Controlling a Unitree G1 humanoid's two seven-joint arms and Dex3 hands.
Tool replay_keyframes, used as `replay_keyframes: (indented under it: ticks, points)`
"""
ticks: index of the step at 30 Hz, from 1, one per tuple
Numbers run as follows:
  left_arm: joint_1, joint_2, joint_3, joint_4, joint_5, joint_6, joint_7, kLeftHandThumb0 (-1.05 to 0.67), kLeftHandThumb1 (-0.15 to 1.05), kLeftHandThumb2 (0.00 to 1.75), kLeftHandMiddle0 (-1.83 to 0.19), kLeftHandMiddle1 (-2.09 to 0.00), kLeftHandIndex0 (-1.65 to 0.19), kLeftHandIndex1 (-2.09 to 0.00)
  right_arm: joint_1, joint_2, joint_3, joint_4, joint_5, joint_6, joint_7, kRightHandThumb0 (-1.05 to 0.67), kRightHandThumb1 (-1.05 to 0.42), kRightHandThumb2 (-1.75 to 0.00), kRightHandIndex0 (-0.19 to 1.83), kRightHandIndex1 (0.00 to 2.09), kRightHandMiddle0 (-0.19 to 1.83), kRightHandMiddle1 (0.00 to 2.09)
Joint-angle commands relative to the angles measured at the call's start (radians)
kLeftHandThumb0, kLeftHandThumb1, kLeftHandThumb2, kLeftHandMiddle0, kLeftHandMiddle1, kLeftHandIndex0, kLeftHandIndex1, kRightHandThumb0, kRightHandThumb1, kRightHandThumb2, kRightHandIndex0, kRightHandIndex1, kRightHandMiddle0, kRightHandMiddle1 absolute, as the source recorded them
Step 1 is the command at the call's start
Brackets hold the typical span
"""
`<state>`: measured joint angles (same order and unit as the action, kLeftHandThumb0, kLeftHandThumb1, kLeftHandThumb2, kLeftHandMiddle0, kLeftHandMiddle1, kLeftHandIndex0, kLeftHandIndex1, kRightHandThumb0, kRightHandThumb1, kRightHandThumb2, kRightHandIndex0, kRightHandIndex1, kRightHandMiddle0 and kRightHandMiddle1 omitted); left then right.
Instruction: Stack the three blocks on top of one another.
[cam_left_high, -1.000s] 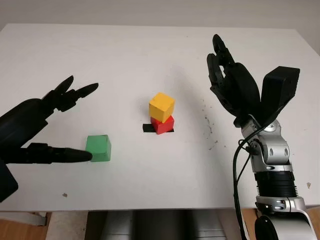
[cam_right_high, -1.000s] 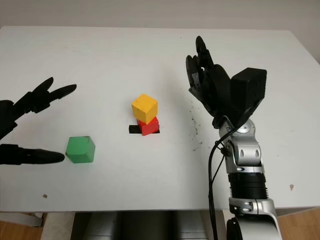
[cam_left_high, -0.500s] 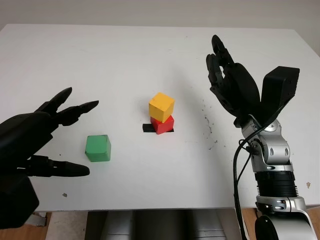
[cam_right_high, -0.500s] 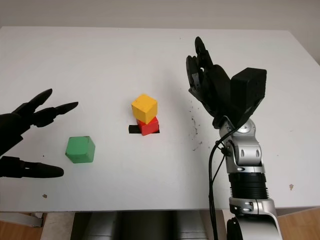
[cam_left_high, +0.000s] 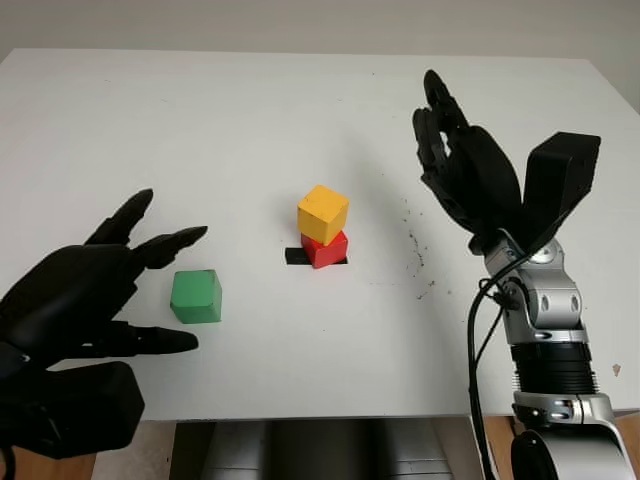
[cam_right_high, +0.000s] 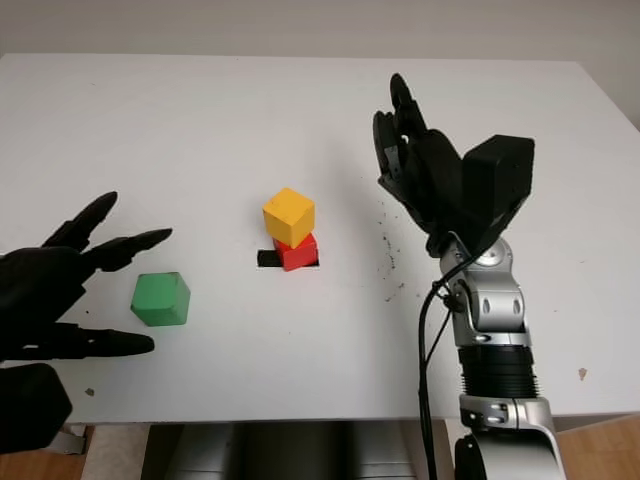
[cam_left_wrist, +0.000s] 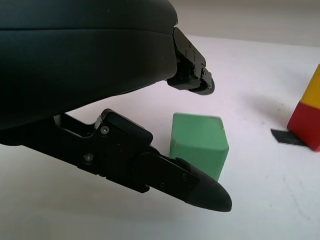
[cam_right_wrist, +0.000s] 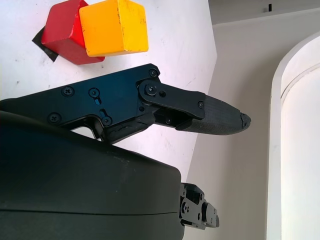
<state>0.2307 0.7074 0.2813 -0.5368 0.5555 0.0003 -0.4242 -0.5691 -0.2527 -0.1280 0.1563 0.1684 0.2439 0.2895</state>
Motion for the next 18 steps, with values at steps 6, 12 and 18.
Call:
replay_keyframes:
  ticks: [6,12,18]
  points:
    - [0.036,-0.030,-0.020,0.003,0.035,-0.008,0.035,-0.72,0.94,0.05,0.11,-0.07,-0.40,-0.17,-0.009,-0.016,-0.004,-0.010,0.002,0.006,-0.001,-0.67,-1.05,-0.67,-0.19,0.00,-0.19,0.00]
    - [0.036,-0.046,-0.036,0.025,0.070,-0.024,0.086,-0.67,0.96,0.05,0.01,-0.06,-0.14,-0.94,-0.006,-0.020,-0.004,-0.015,0.000,0.009,0.001,-0.67,-1.05,-0.67,-0.19,0.00,-0.19,0.00]
    - [0.031,-0.063,-0.057,0.047,0.118,-0.031,0.134,-0.61,0.98,0.06,-0.04,-0.06,-0.06,-1.17,-0.003,-0.031,0.000,-0.029,-0.008,0.014,0.001,-0.67,-1.05,-0.66,-0.19,0.00,-0.19,0.00]
